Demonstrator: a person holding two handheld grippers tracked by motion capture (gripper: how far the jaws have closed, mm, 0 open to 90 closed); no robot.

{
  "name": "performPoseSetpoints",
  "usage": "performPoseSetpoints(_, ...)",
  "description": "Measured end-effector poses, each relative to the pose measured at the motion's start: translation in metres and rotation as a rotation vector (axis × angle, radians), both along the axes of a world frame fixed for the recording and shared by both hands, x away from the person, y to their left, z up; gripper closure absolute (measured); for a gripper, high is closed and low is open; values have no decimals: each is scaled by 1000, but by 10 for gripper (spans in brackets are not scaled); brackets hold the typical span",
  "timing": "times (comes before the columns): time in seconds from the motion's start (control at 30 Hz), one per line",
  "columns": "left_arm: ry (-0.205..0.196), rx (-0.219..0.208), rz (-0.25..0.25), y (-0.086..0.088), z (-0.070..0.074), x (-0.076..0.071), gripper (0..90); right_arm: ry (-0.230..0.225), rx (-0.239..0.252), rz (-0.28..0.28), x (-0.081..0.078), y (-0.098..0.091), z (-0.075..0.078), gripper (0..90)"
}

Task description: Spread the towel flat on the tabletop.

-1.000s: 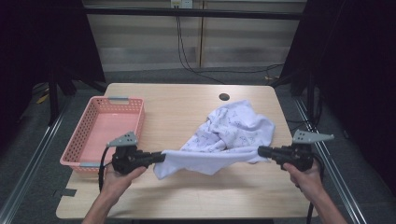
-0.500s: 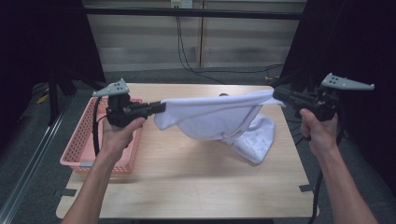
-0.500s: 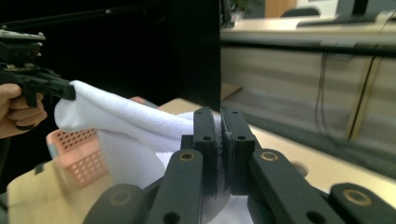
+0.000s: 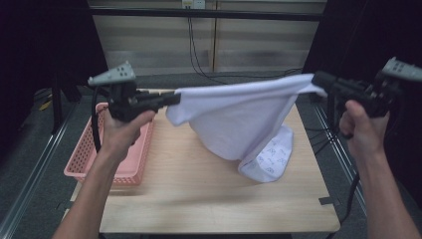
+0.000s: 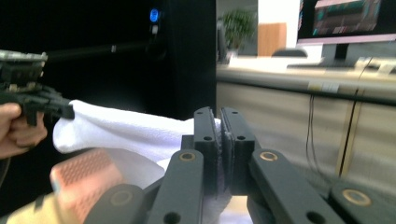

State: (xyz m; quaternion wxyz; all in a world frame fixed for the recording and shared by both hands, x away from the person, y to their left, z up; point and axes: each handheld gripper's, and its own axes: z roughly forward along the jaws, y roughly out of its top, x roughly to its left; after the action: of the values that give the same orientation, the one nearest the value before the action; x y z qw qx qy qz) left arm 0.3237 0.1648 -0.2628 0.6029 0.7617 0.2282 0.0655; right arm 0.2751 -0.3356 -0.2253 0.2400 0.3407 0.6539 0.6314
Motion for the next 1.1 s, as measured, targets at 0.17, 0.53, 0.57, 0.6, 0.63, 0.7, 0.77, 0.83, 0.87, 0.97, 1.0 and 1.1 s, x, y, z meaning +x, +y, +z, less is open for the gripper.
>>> performPoseSetpoints(0.17,118,60,-17,17,-79,-30,857,114,-36,89,-33,16,-73,857)
performPoseSetpoints(0.53,318,176,-131,41,-173,-113,803,419,-105,234,-124,44,-206,845)
performPoseSetpoints(0.57,318,172,-140,42,-174,-115,780,436,-124,249,-130,46,-210,815)
performPoseSetpoints(0.6,322,162,-145,44,-176,-114,745,452,-137,267,-135,48,-215,769)
performPoseSetpoints(0.63,335,154,-128,45,-177,-113,691,461,-143,270,-138,48,-218,724)
performPoseSetpoints(0.7,323,173,-135,43,-177,-106,678,454,-135,278,-136,44,-221,679)
performPoseSetpoints(0.77,320,167,-137,35,-177,-96,675,441,-124,262,-128,39,-221,662)
performPoseSetpoints(0.83,324,169,-125,22,-181,-79,689,437,-186,201,-112,35,-222,655)
performPoseSetpoints(0.87,333,171,-123,15,-185,-69,702,437,-197,178,-101,33,-224,665)
performPoseSetpoints(0.97,357,203,-119,-8,-199,-40,738,459,-207,106,-68,23,-232,686)
performPoseSetpoints(1.0,359,220,-121,-16,-204,-32,741,463,-220,92,-58,20,-235,686)
performPoseSetpoints(1.1,367,251,-123,-31,-215,-13,720,503,-244,51,-33,15,-247,651)
